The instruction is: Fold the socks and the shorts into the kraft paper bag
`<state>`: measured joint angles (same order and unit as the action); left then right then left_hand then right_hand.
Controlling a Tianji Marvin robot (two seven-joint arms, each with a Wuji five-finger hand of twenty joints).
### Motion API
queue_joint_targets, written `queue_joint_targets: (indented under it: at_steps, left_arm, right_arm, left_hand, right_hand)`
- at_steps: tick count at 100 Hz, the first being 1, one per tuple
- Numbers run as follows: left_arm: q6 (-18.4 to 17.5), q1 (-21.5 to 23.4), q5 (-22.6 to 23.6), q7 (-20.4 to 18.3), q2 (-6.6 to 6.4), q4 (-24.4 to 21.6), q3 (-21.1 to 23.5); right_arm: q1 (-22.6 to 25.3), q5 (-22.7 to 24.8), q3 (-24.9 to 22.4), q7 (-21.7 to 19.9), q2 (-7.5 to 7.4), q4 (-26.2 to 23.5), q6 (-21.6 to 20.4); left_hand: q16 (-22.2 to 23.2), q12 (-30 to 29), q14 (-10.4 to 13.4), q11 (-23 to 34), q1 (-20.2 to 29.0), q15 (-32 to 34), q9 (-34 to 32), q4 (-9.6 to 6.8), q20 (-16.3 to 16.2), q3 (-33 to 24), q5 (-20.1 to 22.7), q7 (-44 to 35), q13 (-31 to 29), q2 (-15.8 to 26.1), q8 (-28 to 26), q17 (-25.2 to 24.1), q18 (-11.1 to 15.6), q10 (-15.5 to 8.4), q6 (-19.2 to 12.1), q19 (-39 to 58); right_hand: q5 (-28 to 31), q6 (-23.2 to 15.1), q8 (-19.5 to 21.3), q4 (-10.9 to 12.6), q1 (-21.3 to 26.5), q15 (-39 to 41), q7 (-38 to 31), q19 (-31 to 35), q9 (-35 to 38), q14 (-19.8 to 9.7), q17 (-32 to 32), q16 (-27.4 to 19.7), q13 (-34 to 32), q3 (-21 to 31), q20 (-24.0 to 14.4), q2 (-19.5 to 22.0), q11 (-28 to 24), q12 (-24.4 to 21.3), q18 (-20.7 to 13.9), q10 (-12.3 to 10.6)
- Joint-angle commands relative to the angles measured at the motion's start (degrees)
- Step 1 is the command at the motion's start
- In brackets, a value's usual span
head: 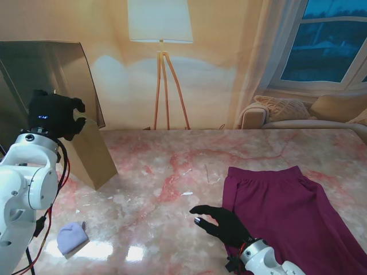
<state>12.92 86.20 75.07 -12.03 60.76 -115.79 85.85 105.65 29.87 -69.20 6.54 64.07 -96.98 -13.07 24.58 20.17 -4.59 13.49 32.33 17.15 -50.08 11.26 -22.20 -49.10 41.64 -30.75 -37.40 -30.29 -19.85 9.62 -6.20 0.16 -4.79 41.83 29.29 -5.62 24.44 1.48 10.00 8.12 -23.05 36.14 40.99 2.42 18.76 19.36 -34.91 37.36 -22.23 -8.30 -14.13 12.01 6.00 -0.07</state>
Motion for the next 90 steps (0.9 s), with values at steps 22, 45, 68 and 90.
queue_joint_targets:
  at_steps: [22,45,68,90]
  left_arm:
    - [1.6,9.2,-6.3,4.2,1.17,-8.0,-2.3]
    - [0.7,16.1,-12.5,10.0,1.79,-9.2,-3.8]
    - [-2.3,23.0,-17.7,11.7,2.00,-9.5,-2.9]
    - [-4.2,29.0,-17.5,8.9,1.72,-9.3,1.8]
  right_arm:
    - [0.3,0.4,0.3,0.5,0.11,0.1,-0.6]
    - [0.5,0.5,0.2,1.0,0.20,0.1,-0.7]
    - [0.7,0.6,0.0,1.2,0.22,0.0,-0.8]
    - [0.7,0.6,0.0,1.1,0.20,-0.1,-0.8]
  left_hand:
    - [-2.7,-2.8,-0.3,-3.1,-3.4,-3.6,6.3,-5.12,2.5,4.7,-3.8,7.5,4.0,6.5,2.1,-0.7,0.0,3.0,2.8,-3.6]
    - [-3.6,-4.2,-1.7,-5.1,-6.2,-5.2,11.2,-7.52,2.9,13.6,-7.3,12.9,7.2,10.8,2.8,-0.9,-0.3,4.8,3.7,-4.4]
    - [-3.7,-4.8,-1.9,-5.9,-5.1,-5.7,14.3,-8.63,3.0,19.6,-5.6,13.5,9.3,14.6,2.0,-1.4,0.8,5.7,3.9,-4.8]
    - [-2.2,-3.8,-2.5,-4.8,-2.9,-3.9,11.7,-9.05,2.0,21.0,-3.3,11.0,6.6,14.8,0.1,0.3,-0.4,5.7,2.8,-2.6]
  right_hand:
    - [0.8,-1.3,0.6,-2.6,0.5,0.9,-0.3,1.6,0.4,0.1,0.1,1.2,-1.4,-0.1,-1.9,0.3,-0.6,0.0,-0.6,-1.0]
    - [0.8,-1.3,0.6,-2.6,0.5,0.9,-0.3,1.5,0.2,0.1,0.1,1.2,-1.4,-0.1,-1.8,0.3,-0.4,-0.2,-0.6,-0.9]
    - [0.7,-1.4,0.6,-2.6,0.5,0.9,-0.3,1.5,0.1,0.2,0.1,1.2,-1.4,-0.1,-1.8,0.3,-0.4,-0.3,-0.5,-1.0]
    - [0.7,-1.4,0.6,-2.6,0.5,0.9,-0.3,1.6,0.2,0.1,0.0,1.2,-1.3,-0.1,-1.8,0.3,-0.5,-0.3,-0.4,-0.9]
